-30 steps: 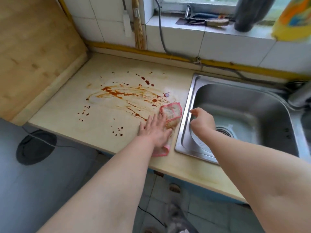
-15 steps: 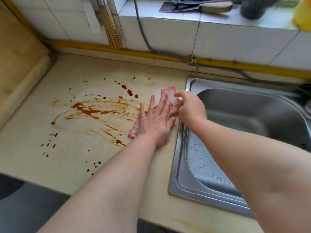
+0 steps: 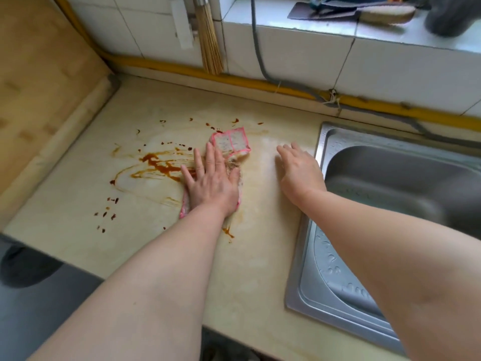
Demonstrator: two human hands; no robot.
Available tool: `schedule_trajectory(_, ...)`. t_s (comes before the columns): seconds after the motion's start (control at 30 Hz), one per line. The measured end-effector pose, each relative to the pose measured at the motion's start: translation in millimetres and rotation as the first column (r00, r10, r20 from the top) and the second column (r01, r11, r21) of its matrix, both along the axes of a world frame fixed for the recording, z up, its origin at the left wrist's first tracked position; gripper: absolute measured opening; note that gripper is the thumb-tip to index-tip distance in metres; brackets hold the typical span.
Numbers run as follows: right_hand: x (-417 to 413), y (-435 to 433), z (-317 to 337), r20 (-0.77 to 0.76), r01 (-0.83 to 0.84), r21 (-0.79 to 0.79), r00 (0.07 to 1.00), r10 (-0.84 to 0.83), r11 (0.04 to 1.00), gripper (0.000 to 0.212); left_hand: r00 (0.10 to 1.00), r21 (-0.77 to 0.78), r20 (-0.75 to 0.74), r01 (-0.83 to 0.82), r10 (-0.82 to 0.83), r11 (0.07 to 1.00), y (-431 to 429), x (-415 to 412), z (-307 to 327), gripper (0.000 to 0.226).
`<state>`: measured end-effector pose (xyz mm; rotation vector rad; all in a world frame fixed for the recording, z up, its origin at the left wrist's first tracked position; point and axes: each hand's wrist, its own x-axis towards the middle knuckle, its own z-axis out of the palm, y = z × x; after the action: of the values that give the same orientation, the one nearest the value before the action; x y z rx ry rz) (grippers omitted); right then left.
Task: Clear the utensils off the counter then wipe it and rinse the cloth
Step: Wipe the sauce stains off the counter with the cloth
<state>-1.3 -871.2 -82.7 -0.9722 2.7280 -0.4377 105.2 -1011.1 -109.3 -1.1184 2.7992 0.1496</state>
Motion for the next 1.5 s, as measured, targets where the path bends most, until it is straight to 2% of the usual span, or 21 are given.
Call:
schedule_trajectory(0.27,47,-23,6,0.019,-0.052,0.009,0.998,0.051,0.999,0.066,0.992,0.038,0.003,-0.129,0.129,0.991,-39,62,3,0.069)
schedule_trajectory(0.43,77,-43,-2,-0.003,-0.133,0.051,0.991,0.133,0.99,0.046,0.986,0.041,0.025,-0.168,0.167,0.985,-57,103,5,0.068)
schedule_trajectory(0.5,88,-46,-1,0.003,-0.116,0.068,0.993,0.116,0.991,0.042,0.985,0.044,0.022,-0.172,0.172,0.984,-62,119,5,0.068)
schedule_trajectory(0.67,101,-44,4,0.039,-0.054,0.099,0.998,0.05,0.994,0.048,0.982,0.046,0.023,-0.189,0.188,0.981,-71,149,5,0.065)
schedule_trajectory(0.73,105,-41,5,0.045,-0.028,0.105,0.999,0.024,0.994,0.048,0.985,-0.011,0.007,-0.172,0.172,0.985,-71,158,5,0.063)
schedule_trajectory(0.8,110,-37,6,0.043,-0.02,0.111,0.999,0.016,0.994,0.047,0.995,-0.143,-0.005,-0.098,0.098,0.985,-73,164,12,0.06)
schedule_trajectory(0.9,115,-33,9,0.036,-0.021,0.111,0.999,0.017,0.994,0.047,0.997,-0.26,0.078,-0.006,0.027,0.965,-78,163,38,0.054)
schedule_trajectory(0.97,117,-32,13,0.035,-0.01,0.106,0.999,0.007,0.994,0.046,0.994,-0.14,0.046,-0.09,0.097,0.986,-81,156,57,0.042)
schedule_trajectory(1.03,117,-33,17,0.032,0.002,0.093,0.999,-0.005,0.996,0.044,0.958,0.163,-0.181,-0.193,0.222,0.968,-83,142,72,0.023)
schedule_trajectory(1.1,117,-34,22,0.021,0.018,0.086,1.0,-0.02,0.996,0.043,0.842,0.546,-0.365,-0.152,0.397,0.824,-79,127,87,0.021)
schedule_trajectory(1.17,116,-32,28,0.012,0.033,0.083,0.999,-0.034,0.996,0.046,0.756,0.732,-0.406,-0.067,0.513,0.678,-74,113,95,0.021)
schedule_trajectory(1.2,115,-29,31,0.007,0.041,0.082,0.999,-0.042,0.996,0.048,0.77,0.738,-0.388,-0.07,0.506,0.672,-71,109,96,0.024)
schedule_trajectory(1.23,114,-26,33,0.001,0.05,0.083,0.999,-0.05,0.995,0.049,0.818,0.672,-0.356,-0.112,0.451,0.732,-69,106,95,0.03)
schedule_trajectory(1.3,110,-16,34,0.002,0.069,0.099,0.998,-0.069,0.993,0.05,0.916,0.351,-0.249,-0.219,0.316,0.91,-63,107,87,0.049)
schedule_trajectory(1.33,107,-11,32,0.009,0.078,0.109,0.997,-0.08,0.991,0.05,0.939,0.246,-0.23,-0.198,0.255,0.949,-57,110,85,0.058)
schedule_trajectory(1.4,101,-1,29,0.028,0.103,0.12,0.994,-0.107,0.987,0.047,0.977,0.233,-0.196,-0.032,0.079,0.972,-44,110,73,0.065)
schedule_trajectory(1.47,96,10,25,0.031,0.114,0.132,0.992,-0.119,0.985,0.044,0.994,0.276,-0.042,0.113,-0.105,0.955,-31,105,57,0.064)
schedule_trajectory(1.5,94,14,24,0.025,0.109,0.131,0.993,-0.114,0.985,0.042,0.99,0.294,0.02,0.126,-0.138,0.947,-27,102,48,0.066)
